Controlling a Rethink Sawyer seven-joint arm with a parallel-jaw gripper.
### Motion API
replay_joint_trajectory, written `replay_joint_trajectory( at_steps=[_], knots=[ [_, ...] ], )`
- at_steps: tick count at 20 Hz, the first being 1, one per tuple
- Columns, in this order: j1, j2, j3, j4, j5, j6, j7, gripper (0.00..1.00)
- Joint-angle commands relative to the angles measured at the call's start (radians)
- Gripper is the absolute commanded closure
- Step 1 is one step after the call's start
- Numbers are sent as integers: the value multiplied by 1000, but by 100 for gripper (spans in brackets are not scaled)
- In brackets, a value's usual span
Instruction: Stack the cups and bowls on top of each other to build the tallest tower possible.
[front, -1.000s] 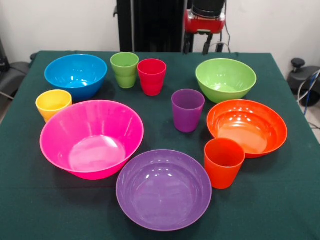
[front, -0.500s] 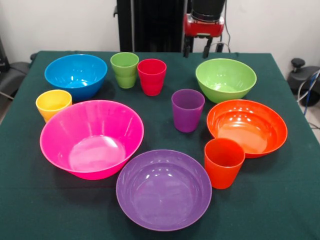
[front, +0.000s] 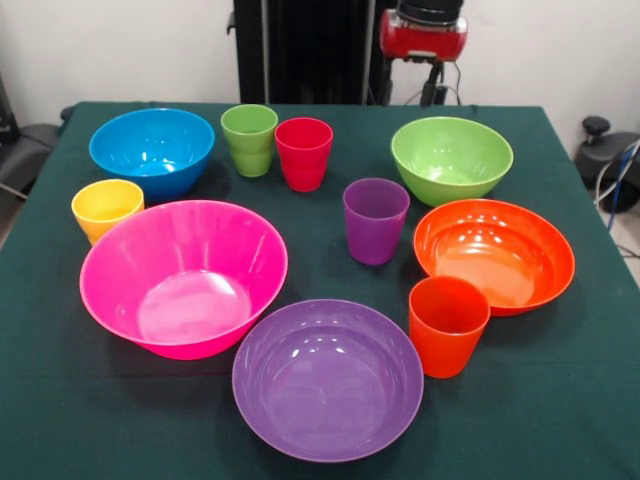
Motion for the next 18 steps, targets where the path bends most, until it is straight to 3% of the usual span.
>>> replay_joint_trajectory(
  at_steps=[1,5,11,18],
  knots=[
    [19,-77,81,-20,72,173,115,0],
    [11,-70,85,-52,71,195,93,0],
    [-26,81,94,-121,35,69,82,0],
    [-47,145,105,-169,11,31,66,0]
  ],
)
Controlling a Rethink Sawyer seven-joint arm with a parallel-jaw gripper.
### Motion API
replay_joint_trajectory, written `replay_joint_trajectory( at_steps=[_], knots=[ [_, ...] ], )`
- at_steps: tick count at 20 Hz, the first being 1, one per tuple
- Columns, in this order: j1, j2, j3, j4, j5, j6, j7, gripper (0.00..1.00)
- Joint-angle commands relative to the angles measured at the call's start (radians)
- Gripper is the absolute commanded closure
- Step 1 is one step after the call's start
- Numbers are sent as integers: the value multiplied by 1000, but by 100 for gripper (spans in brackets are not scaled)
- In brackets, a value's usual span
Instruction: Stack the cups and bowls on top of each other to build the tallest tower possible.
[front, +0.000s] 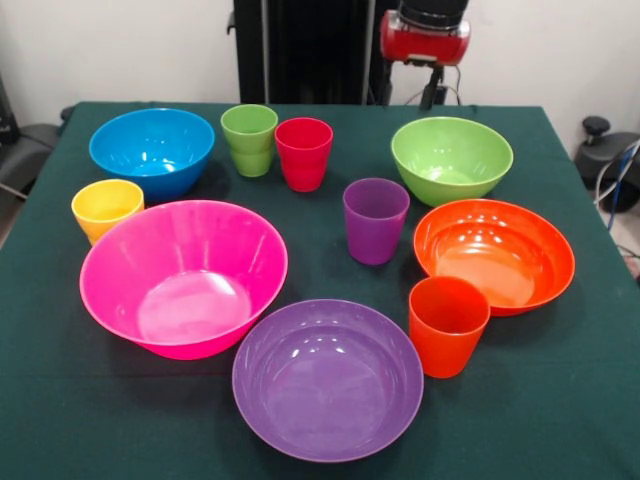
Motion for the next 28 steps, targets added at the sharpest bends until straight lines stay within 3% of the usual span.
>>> replay_joint_trajectory(
  at_steps=[1,19,28],
  knots=[
    [-25,130,96,-119,-21,-59,66,0],
    [-29,290,85,-227,-43,-168,69,0],
    [-18,309,79,-237,-35,-178,70,0]
  ],
)
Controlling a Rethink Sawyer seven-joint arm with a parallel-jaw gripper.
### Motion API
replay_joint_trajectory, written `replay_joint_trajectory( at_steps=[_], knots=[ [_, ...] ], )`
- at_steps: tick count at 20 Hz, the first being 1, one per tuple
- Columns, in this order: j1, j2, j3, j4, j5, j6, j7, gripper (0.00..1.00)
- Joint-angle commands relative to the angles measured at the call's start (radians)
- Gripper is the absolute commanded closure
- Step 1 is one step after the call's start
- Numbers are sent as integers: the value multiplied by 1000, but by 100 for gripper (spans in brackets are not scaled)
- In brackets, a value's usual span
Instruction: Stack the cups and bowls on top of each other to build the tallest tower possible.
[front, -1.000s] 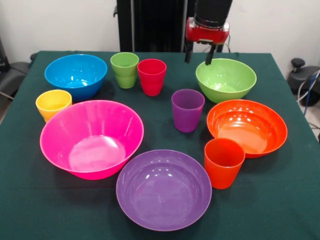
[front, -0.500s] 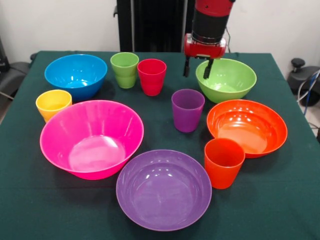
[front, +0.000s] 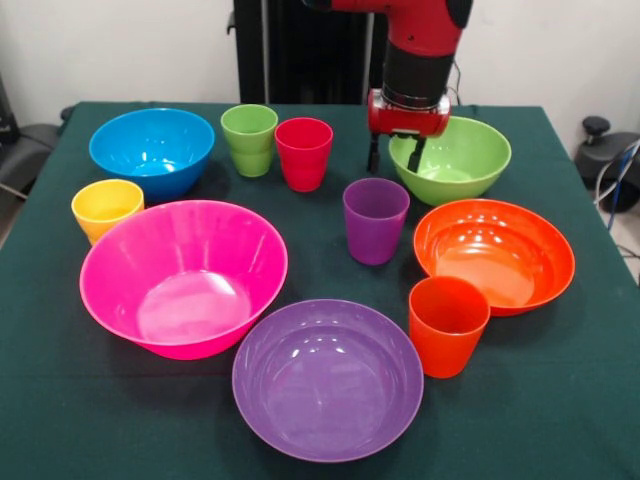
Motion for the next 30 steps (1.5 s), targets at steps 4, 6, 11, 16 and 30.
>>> replay_joint_trajectory(
  at_steps=[4,6,11,16,30],
  knots=[
    [13,51,71,-94,-34,-48,70,0],
    [13,40,69,-90,-34,-38,67,0],
    [6,23,71,-91,-35,-13,57,0],
    [20,2,65,-88,-23,13,61,0],
    [23,-15,69,-62,-9,32,75,100]
  ],
)
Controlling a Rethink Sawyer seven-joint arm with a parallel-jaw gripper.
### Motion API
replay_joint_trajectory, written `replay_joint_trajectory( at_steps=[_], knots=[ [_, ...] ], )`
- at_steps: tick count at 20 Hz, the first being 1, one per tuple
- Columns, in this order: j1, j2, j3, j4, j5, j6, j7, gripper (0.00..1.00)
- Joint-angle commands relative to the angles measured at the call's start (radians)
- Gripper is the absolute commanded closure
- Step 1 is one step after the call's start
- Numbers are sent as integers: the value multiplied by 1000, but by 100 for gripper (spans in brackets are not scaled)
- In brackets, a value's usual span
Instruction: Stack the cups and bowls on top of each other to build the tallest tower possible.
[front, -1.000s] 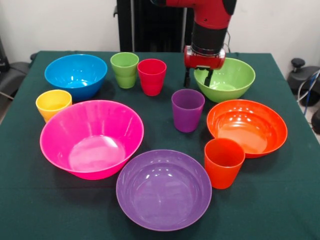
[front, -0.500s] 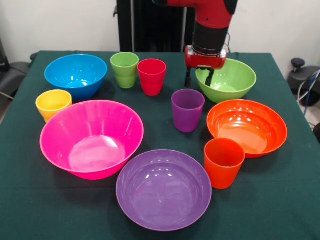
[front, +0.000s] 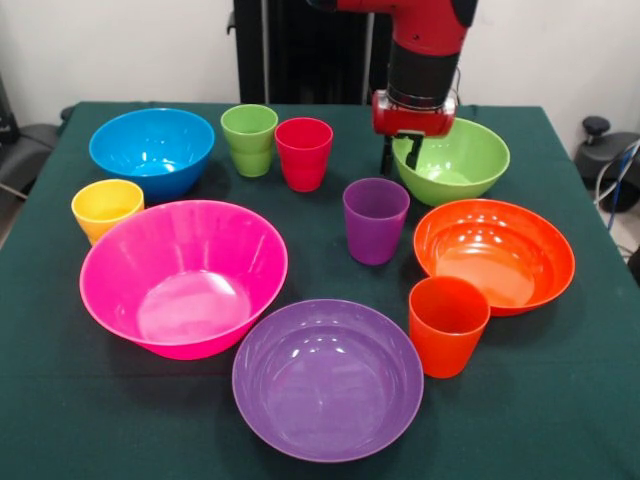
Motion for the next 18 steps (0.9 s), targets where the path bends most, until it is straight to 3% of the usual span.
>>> replay_joint_trajectory(
  at_steps=[1,10,18],
  knots=[
    [11,-1,67,-58,-8,41,76,100],
    [26,-3,50,-55,-7,20,89,100],
    [34,-75,39,-3,-8,33,99,100]
  ],
)
